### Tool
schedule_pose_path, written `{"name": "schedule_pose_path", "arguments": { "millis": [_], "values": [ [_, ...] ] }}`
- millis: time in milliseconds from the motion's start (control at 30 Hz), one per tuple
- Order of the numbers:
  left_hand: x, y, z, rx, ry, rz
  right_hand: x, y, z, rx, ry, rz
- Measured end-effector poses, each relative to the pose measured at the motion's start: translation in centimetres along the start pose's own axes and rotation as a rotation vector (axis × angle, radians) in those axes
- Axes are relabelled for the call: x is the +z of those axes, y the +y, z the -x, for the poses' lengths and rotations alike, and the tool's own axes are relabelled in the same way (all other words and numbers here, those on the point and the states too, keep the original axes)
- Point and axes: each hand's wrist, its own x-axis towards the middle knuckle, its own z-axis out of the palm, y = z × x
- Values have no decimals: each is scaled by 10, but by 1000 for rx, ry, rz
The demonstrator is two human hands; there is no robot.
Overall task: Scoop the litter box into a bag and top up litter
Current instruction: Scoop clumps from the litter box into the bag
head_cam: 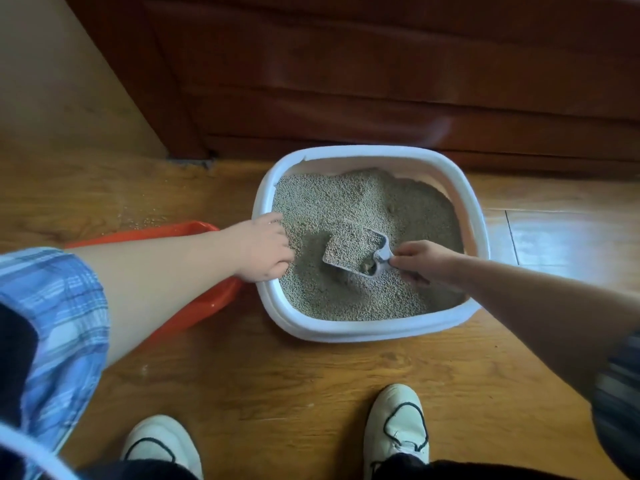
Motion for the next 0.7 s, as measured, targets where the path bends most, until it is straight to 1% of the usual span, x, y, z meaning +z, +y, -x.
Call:
{"name": "schedule_pose_path", "arguments": {
  "millis": [167,333,467,567,700],
  "values": [
    [6,0,-5,-9,23,-3,1,-7,-1,-36,55,-25],
    [16,-3,-8,-20,127,55,0,-9,-4,-33,69,-26],
    [15,-5,-9,-17,123,68,-2,-12,-5,-25,99,-65],
    [10,-7,-9,-3,100,91,-4,-13,-3,-28,75,-34],
    [8,-7,-6,13,103,116,-6,-17,-2,-34,139,-64]
  ]
}}
